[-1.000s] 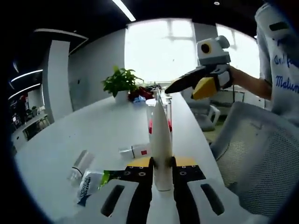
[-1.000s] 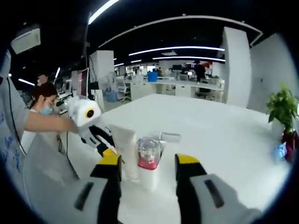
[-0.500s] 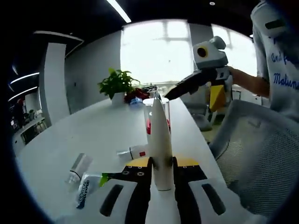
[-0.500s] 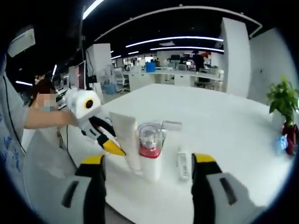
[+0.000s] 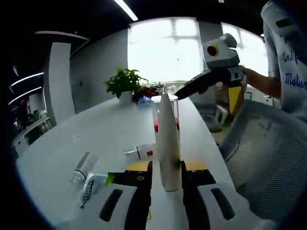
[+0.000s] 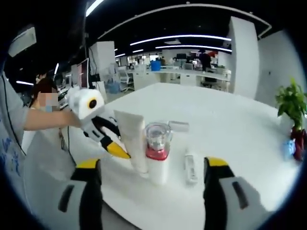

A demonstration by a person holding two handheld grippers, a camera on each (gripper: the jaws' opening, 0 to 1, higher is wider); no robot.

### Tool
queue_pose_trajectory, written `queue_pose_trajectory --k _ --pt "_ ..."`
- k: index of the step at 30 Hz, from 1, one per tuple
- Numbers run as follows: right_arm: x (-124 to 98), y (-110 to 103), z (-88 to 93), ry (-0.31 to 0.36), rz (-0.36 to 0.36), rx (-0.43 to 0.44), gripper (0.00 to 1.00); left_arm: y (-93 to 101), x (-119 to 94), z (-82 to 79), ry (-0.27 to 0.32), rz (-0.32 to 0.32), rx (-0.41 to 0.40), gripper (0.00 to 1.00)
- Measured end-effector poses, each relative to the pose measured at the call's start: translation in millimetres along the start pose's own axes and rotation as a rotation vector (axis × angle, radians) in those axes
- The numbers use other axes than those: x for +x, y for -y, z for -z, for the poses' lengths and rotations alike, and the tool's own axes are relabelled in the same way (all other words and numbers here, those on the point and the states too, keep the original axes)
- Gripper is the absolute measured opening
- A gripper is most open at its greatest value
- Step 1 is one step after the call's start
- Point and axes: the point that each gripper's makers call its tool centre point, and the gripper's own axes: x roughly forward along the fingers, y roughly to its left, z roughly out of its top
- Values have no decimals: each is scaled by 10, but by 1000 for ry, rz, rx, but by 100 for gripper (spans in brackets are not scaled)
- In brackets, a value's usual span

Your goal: Arrange the skincare products in the storage area until every visible bottle or jar stands upright without overlapping.

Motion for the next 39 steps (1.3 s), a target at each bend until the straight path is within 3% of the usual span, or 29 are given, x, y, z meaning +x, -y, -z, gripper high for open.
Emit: queue_pose_trajectory --k 4,12,19,32,39 --pt "-3 -32 -27 -3 -8 -14 90 -8 -63 48 -32 -25 -8 23" --pt "0 -90 -14 -19 -20 -41 93 -106 -266 82 -74 -142 -53 32" --pt "-8 -61 12 -43 -9 -51 98 -154 -444 87 -100 -245 -93 51" --pt "-39 -50 -41 -36 10 -111 98 -40 -670 146 -202 -331 -159 83" --pt "-46 -106 -46 -23 -14 -89 99 61 -796 153 -219 -356 -183 87"
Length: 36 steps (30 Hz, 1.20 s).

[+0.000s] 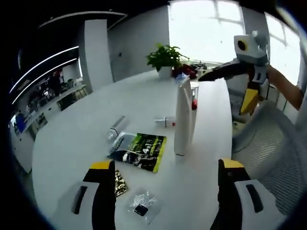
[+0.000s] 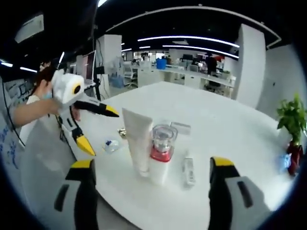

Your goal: Arrange the skincare products in the storage area until every visible bottle or jar stands upright without overlapping.

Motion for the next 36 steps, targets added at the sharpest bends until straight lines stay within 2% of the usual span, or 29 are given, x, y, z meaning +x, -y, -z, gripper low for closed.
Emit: queue_pose_trajectory --k 9,21,28,36 --pt "-27 8 4 -4 -3 2 100 1 -210 -23 9 -48 -22 97" --pt "-8 -41 19 -23 -22 -35 100 -44 -476 8 22 -110 -59 97" --pt "10 -45 91 -61 -25 -67 100 -55 -552 75 20 -128 -91 97" --pt "41 3 142 -81 -24 -60 100 -49 -611 124 3 -142 -108 97"
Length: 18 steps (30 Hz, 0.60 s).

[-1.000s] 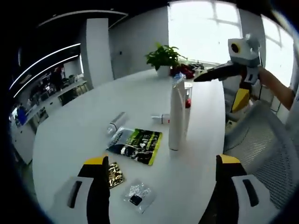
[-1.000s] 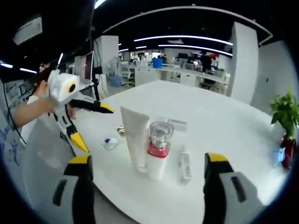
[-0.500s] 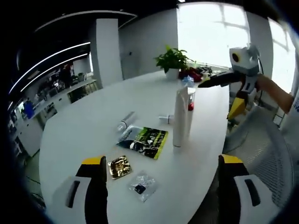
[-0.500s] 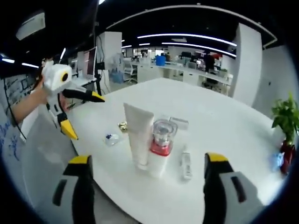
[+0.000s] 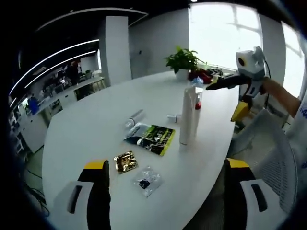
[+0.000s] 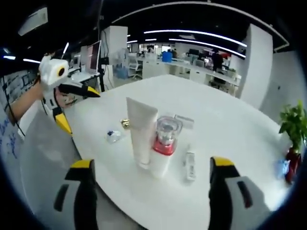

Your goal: Arrange the skincare products in the storage area until every visible bottle or jar stands upright without overlapping.

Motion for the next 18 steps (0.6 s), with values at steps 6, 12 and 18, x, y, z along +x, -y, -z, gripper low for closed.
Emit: queue_pose_trajectory --k 6,12,18 --pt "43 52 53 -18 3 14 99 -51 -42 -7 13 -17 -16 97" --pt "68 182 114 -40 16 13 92 -67 -49 3 18 -20 -29 97" --pt "79 341 194 -75 29 10 81 -82 -57 22 17 -25 -47 97"
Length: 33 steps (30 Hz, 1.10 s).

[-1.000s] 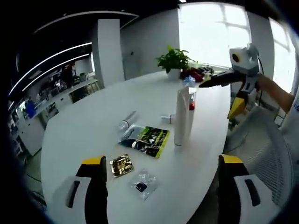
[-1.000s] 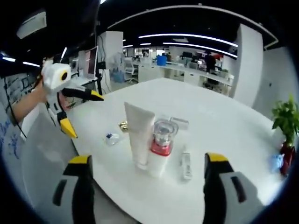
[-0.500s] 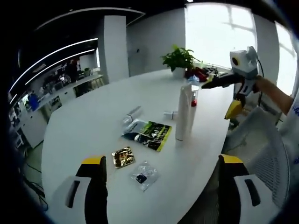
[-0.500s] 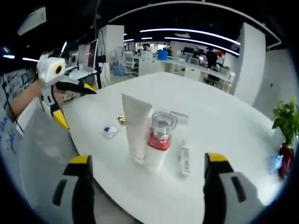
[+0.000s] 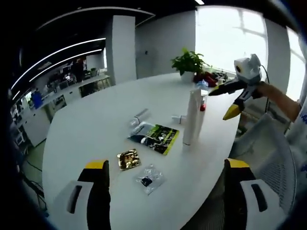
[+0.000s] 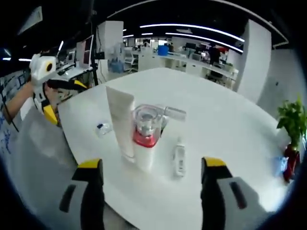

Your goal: Arrange the skincare products in the storage area until every visible bottle or jar stands upright without overlapping.

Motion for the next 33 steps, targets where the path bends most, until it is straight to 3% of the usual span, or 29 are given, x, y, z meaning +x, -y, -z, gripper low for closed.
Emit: queue_pose_trajectory --k 16,25,33 --pt "300 306 162 -91 -28 -9 46 2 -1 8 -2 0 -8 97" --pt "547 396 326 -169 -54 9 36 0 6 24 2 2 -26 97" --pt "751 462 441 -230 -71 26 36 -13 13 56 -7 -3 -29 97"
